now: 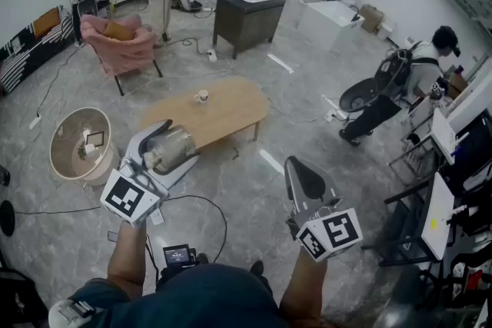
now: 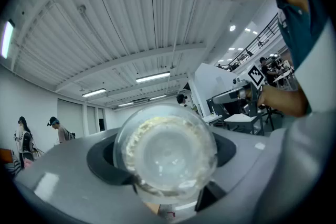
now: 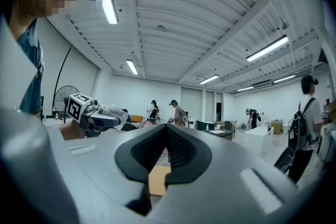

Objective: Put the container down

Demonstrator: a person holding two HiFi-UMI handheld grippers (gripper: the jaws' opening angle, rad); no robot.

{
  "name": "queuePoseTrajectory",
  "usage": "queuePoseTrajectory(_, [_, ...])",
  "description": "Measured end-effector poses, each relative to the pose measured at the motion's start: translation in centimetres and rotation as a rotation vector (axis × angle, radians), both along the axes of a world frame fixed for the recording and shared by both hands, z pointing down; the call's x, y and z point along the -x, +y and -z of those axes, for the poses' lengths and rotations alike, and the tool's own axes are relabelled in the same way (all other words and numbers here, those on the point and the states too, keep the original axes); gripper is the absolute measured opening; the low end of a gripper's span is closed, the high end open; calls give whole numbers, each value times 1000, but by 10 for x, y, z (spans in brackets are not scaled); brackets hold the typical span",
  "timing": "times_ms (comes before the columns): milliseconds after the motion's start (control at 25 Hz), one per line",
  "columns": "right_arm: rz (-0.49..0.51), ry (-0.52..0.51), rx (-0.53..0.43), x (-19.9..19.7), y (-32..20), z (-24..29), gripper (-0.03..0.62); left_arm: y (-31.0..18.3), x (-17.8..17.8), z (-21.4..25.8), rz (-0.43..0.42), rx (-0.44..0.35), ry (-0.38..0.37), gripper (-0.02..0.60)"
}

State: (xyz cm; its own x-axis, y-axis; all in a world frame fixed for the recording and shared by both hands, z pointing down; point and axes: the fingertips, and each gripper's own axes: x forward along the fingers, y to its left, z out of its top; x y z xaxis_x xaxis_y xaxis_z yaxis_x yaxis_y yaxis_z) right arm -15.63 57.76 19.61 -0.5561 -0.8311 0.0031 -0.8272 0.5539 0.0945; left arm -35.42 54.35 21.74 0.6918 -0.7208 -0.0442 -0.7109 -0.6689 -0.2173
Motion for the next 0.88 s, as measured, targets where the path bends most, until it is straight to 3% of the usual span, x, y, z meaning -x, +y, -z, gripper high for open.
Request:
queuePoseTrajectory(520, [6, 15, 0, 22, -10, 2, 9, -12, 19, 0, -5, -8, 20, 330])
queuePoseTrajectory(880, [33, -57, -11, 11, -39, -1, 11, -30, 12, -8, 31, 11, 7, 330])
